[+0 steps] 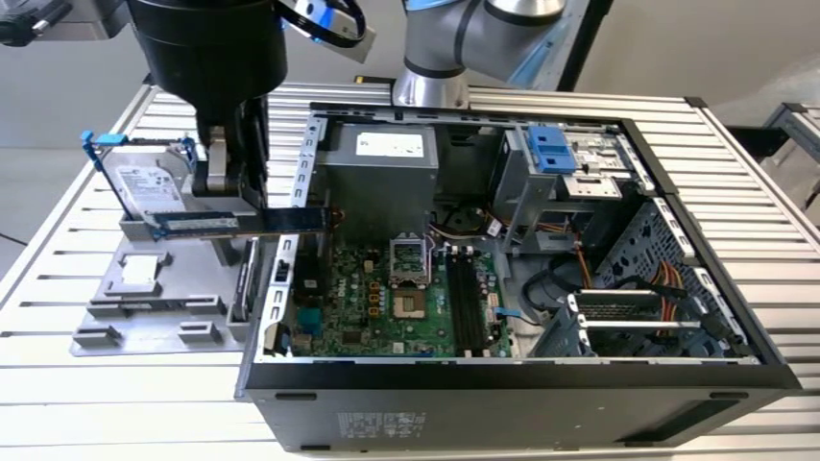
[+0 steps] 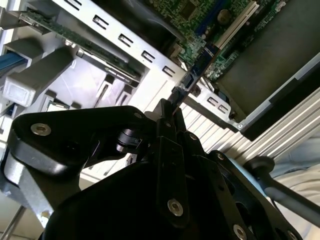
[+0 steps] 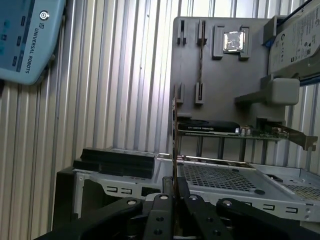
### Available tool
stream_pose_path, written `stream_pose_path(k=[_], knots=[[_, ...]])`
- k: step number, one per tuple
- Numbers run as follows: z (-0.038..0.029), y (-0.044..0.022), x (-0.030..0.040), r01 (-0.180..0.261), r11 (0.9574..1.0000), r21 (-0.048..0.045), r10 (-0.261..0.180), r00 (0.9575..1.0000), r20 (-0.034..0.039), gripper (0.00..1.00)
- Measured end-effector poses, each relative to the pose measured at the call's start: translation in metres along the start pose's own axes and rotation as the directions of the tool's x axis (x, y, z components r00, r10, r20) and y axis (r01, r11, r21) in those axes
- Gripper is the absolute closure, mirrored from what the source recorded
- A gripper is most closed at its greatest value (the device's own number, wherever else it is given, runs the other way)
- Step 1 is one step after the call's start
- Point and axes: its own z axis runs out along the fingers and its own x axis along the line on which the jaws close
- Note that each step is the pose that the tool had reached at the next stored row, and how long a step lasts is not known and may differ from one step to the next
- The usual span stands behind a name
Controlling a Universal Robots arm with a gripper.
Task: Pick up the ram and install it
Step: 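Pick up the ram and move it above insertion slot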
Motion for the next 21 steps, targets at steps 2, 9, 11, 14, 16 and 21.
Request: stream_pose_path(k=[2, 9, 11, 14, 16, 21], knots=[[0.0, -0.0015, 0.0001, 0.0, 1.0, 0.0001, 0.0, 1.0, 0.0, 1.0], [-0.0003, -0.0069, 0.0005, 0.0, 1.0, 0.0001, 0.0, 1.0, 0.0, 1.0], [-0.0003, -0.0085, 0.0006, 0.0, 1.0, 0.0, 0.0, 1.0, 0.0, 1.0], [-0.0004, -0.0107, 0.0008, 0.0, 1.0, 0.0, 0.0, 1.0, 0.0, 1.0], [-0.0005, -0.0122, 0.0009, 0.0, 1.0, 0.0, 0.0, 1.0, 0.0, 1.0], [-0.0006, -0.0159, 0.0011, 0.0, 1.0, 0.0001, 0.0, 1.0, 0.0, 1.0]])
